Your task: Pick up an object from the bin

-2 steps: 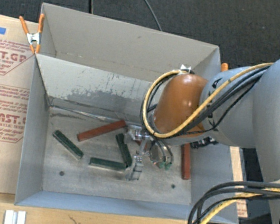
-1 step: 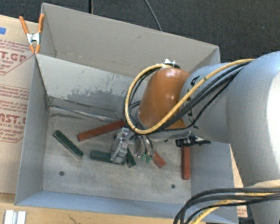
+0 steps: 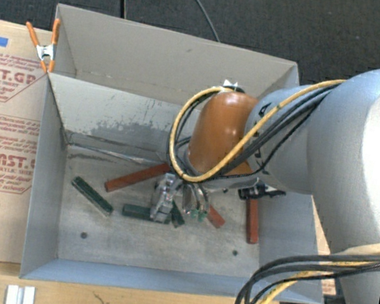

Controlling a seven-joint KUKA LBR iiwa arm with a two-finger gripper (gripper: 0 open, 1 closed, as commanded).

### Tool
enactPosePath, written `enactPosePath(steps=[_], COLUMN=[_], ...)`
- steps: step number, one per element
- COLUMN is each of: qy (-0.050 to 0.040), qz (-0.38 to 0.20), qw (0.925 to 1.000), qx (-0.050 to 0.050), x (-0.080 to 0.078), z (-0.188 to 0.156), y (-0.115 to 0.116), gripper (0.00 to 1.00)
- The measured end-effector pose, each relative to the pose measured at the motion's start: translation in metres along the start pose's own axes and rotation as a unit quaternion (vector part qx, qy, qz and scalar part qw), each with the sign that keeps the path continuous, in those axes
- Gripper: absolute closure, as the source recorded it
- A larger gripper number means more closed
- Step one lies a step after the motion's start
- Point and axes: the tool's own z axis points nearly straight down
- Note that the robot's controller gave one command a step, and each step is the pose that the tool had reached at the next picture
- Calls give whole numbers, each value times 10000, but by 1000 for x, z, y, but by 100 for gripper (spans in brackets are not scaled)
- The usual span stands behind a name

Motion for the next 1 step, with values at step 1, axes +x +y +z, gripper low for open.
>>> enactPosePath(steps=[1], qy=[-15], qz=[-580], qw=[9983], qx=[1], x=[3], z=[-88], y=[20], gripper=[100])
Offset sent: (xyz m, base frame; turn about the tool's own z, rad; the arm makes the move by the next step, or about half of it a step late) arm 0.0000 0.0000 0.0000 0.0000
